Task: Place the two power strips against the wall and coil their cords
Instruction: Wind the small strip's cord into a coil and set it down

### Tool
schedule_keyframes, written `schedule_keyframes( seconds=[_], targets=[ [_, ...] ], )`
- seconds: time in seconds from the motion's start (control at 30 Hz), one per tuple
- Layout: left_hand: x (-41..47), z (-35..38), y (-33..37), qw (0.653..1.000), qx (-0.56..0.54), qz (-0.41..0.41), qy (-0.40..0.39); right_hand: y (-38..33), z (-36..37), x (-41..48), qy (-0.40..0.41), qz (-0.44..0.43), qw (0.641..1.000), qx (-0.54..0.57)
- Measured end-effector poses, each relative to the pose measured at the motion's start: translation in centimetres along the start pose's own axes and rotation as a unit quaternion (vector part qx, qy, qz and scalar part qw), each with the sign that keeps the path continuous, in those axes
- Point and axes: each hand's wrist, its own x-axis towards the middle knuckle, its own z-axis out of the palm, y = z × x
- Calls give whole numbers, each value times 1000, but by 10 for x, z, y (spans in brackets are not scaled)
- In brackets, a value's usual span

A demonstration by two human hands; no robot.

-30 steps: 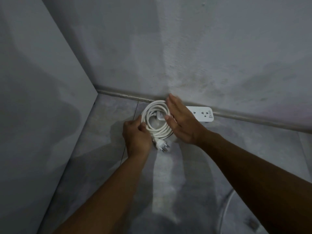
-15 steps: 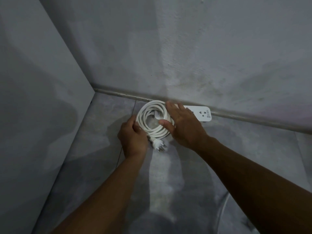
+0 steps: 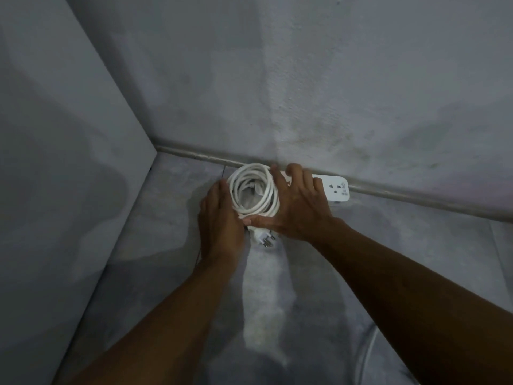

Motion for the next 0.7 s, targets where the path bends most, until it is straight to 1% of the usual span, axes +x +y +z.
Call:
schedule_keyframes(
  seconds=[0.03,0.13,0.17,0.23,0.33,0.43,0.57,0.63,0.7],
  targets=[
    [-5,2,-8,998,36,56,-10,0,0,-2,-3,3,1000,11],
    [-13,-3,-20,988,26,149,-38,3,5,-13,13,-25,996,86],
    [-15,-6,-21,984,24,166,-52,3,8,-18,8,-31,993,117],
    [-16,-10,-20,980,40,176,-78,4,13,-32,-25,-27,983,182],
    [-13,-9,-21,969,118,188,-108,9,16,-48,-37,-43,969,241],
    [-8,-4,-21,959,154,211,-113,17,14,-51,-20,-62,970,236],
    [-1,-4,-18,942,201,243,-114,20,15,-45,-34,-56,972,225],
    [5,-9,-16,936,211,260,-114,19,16,-42,-21,-54,976,209],
    [10,-12,-16,933,212,268,-116,19,16,-37,-4,-70,979,192]
  ],
)
